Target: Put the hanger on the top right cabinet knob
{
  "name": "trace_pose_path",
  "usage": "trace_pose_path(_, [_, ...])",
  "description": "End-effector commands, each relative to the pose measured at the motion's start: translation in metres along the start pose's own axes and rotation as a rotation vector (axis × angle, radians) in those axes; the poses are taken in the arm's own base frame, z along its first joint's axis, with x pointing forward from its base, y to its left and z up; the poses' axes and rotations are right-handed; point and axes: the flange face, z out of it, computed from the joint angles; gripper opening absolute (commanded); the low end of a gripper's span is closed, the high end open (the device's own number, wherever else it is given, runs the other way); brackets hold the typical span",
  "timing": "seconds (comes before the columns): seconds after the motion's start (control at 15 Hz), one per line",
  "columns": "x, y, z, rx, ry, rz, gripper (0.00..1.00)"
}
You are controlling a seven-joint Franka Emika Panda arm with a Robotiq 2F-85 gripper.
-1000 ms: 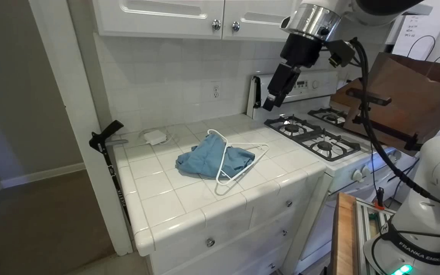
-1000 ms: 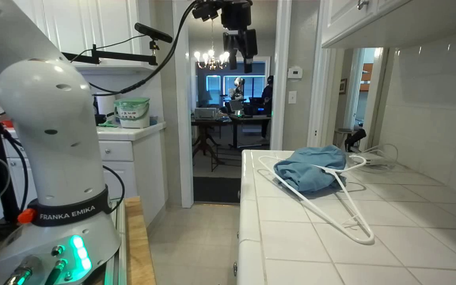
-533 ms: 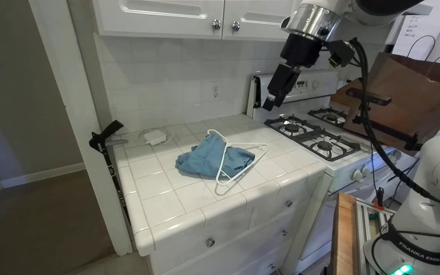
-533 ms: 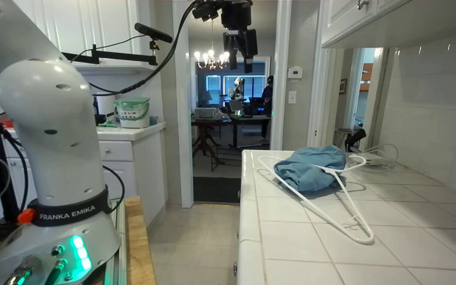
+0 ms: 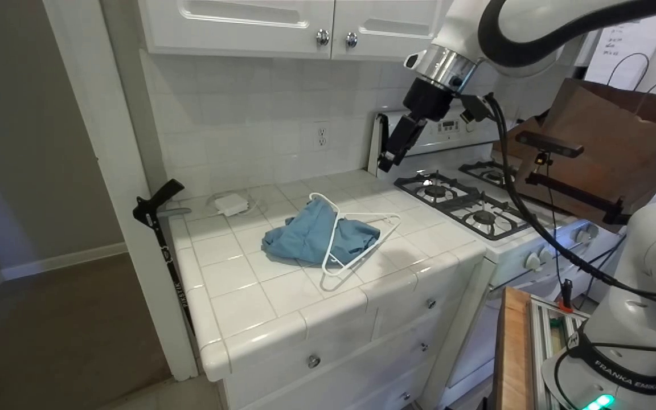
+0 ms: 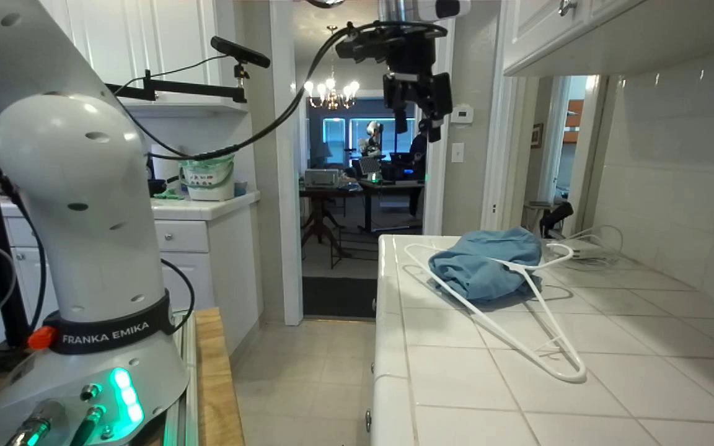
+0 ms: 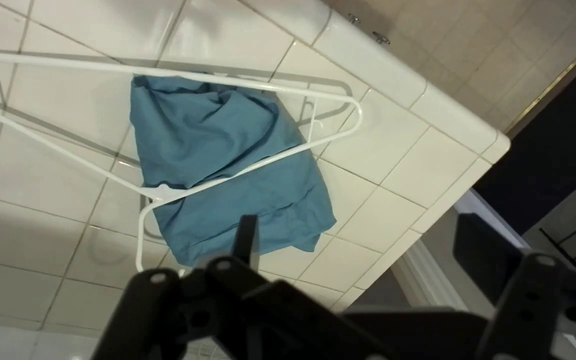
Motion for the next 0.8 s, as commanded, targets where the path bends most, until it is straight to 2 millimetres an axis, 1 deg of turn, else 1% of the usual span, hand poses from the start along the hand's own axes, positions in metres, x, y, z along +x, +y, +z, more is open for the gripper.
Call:
trace_pose_path(0.0, [0.009, 0.036, 0.028, 0.000, 0.026, -0.009, 1.00])
trace_pose_path(0.27, [0.012, 0.078, 0.063, -0.016, 0.051, 0.096, 1.00])
trace_pose_path(0.6, [0.017, 0.115, 0.100, -0.058, 0.111, 0.209, 1.00])
trace_pose_path(0.73, [0.020, 0.128, 0.117, -0.111, 0.123, 0.261, 1.00])
